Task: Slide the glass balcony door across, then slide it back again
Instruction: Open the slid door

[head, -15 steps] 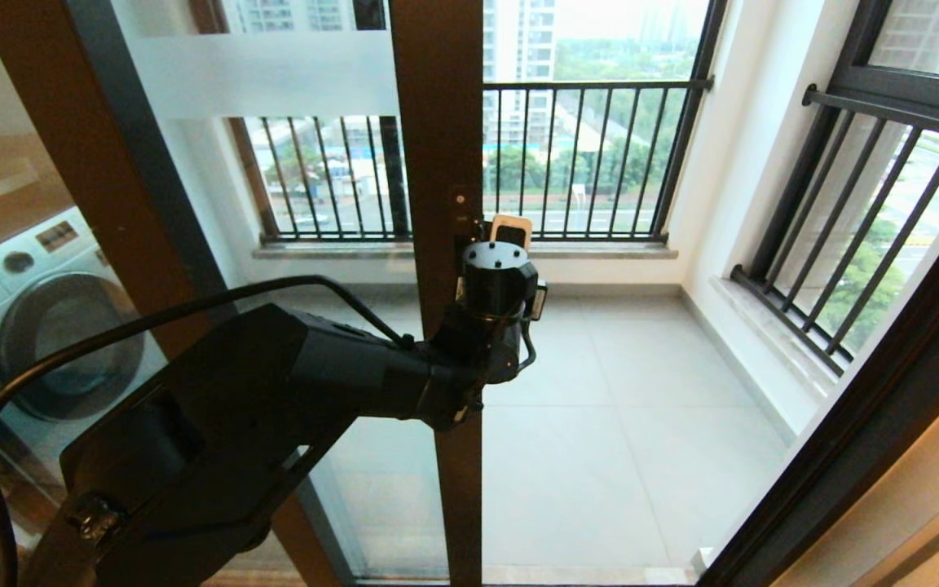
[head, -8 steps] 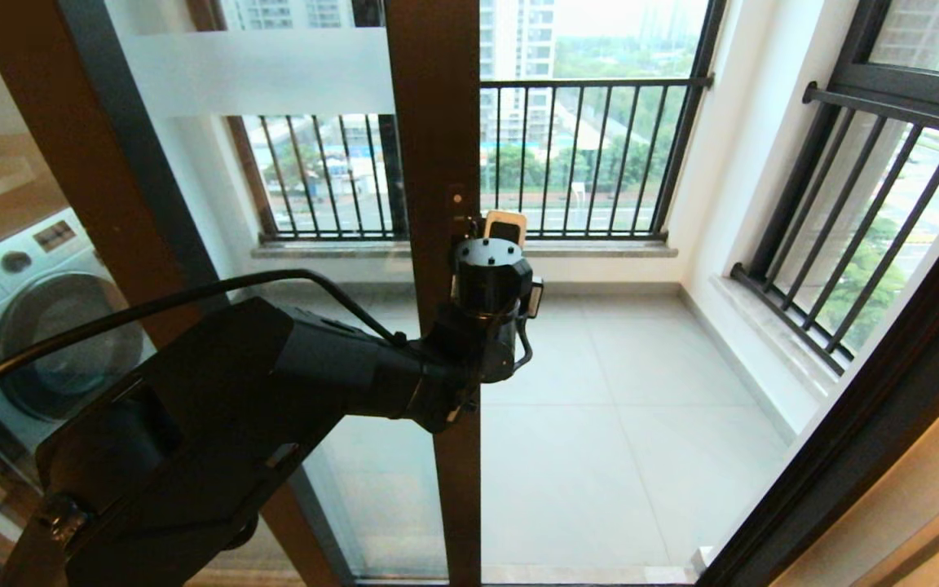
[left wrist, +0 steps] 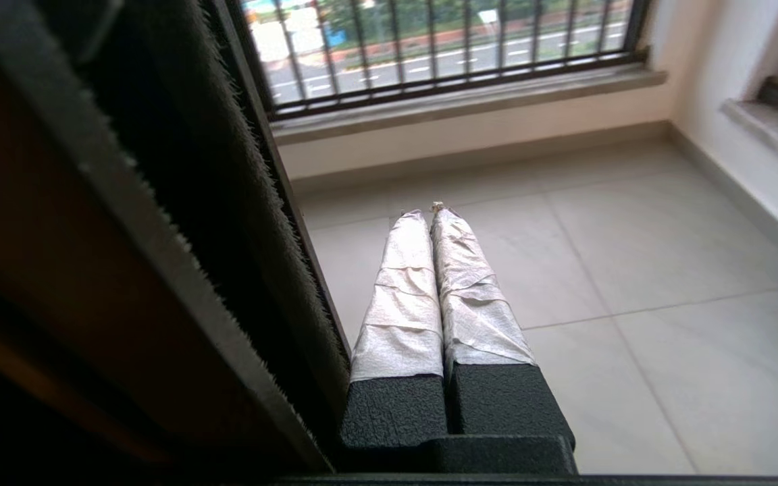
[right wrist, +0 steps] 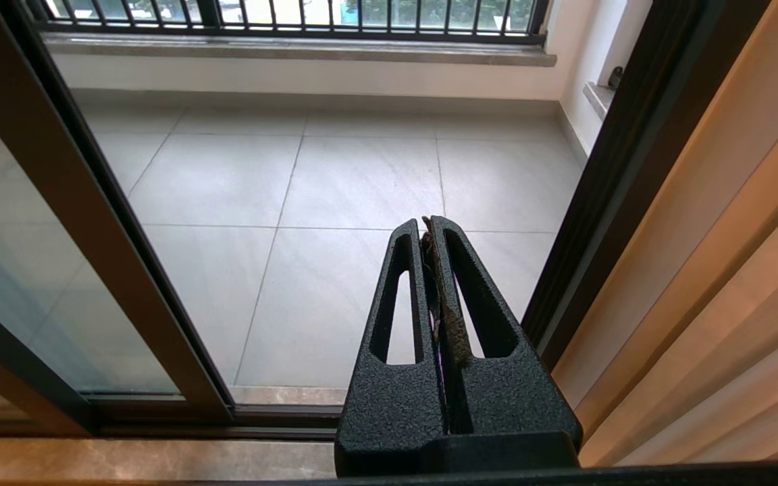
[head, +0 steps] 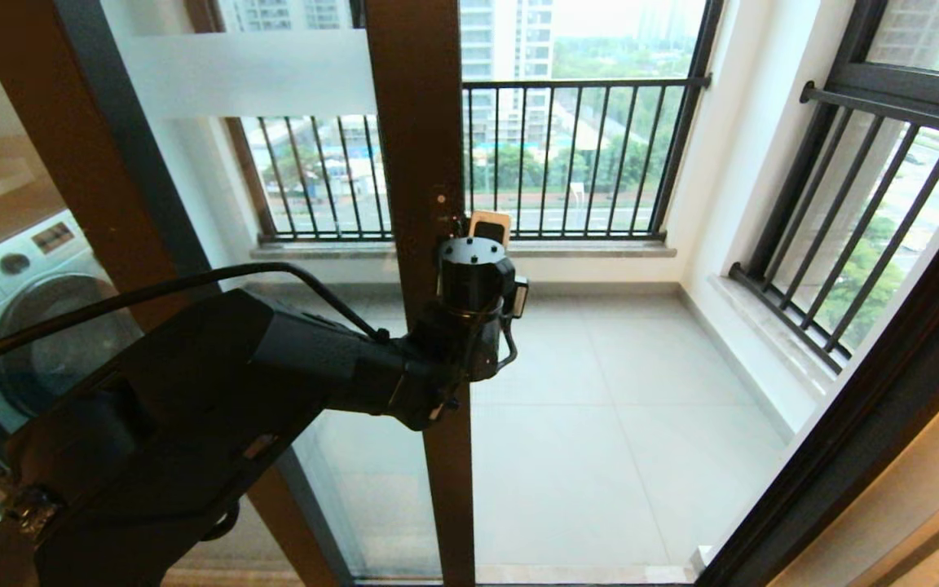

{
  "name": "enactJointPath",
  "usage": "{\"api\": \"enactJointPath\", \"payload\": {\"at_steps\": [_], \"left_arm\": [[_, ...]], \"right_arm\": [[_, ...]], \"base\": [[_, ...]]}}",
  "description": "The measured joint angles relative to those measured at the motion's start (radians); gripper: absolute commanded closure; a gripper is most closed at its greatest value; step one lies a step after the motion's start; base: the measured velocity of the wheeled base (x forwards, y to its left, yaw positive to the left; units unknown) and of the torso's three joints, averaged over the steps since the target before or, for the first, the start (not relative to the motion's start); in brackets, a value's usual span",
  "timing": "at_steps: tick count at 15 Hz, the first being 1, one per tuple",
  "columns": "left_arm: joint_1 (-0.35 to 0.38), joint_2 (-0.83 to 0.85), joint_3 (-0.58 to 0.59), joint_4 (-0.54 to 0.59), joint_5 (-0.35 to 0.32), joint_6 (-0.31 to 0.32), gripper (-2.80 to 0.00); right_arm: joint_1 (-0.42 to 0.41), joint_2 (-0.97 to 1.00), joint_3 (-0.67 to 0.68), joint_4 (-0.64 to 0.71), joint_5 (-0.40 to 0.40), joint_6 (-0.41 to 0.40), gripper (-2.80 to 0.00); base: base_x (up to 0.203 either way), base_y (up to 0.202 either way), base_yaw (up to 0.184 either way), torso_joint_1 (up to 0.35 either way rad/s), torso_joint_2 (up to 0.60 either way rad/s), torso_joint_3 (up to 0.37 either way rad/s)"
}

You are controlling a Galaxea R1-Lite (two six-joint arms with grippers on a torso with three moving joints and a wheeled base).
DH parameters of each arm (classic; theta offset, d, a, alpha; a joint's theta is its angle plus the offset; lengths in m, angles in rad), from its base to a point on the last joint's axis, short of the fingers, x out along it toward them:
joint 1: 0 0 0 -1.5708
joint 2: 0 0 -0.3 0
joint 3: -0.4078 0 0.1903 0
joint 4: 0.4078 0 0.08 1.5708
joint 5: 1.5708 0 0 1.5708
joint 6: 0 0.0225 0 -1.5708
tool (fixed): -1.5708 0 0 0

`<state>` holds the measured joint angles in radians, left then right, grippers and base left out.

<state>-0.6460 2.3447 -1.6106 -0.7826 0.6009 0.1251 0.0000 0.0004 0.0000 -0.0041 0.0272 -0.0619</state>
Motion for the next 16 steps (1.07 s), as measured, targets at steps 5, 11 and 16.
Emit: {"api": "enactJointPath", "payload": {"at_steps": [5, 11, 16], "left_arm": [[0.020, -0.008, 0.008, -0.004, 0.013, 0.000, 0.00], [0.031, -0.016, 0.023, -0.016, 0.003, 0.000, 0.00], [0.058, -0.031, 0.063, -0.036, -0.006, 0.002, 0.00]], "right_arm": [[0.000, 0.000, 0.000, 0.000, 0.001, 0.000, 0.00], [0.000, 0.000, 0.000, 0.000, 0.000, 0.000, 0.00], [0.000, 0.000, 0.000, 0.000, 0.000, 0.000, 0.00]], "base": [[0.000, 0.000, 0.000, 0.000, 0.00, 0.000], [0.000, 0.000, 0.000, 0.000, 0.00, 0.000], [0.000, 0.000, 0.000, 0.000, 0.00, 0.000]]}}
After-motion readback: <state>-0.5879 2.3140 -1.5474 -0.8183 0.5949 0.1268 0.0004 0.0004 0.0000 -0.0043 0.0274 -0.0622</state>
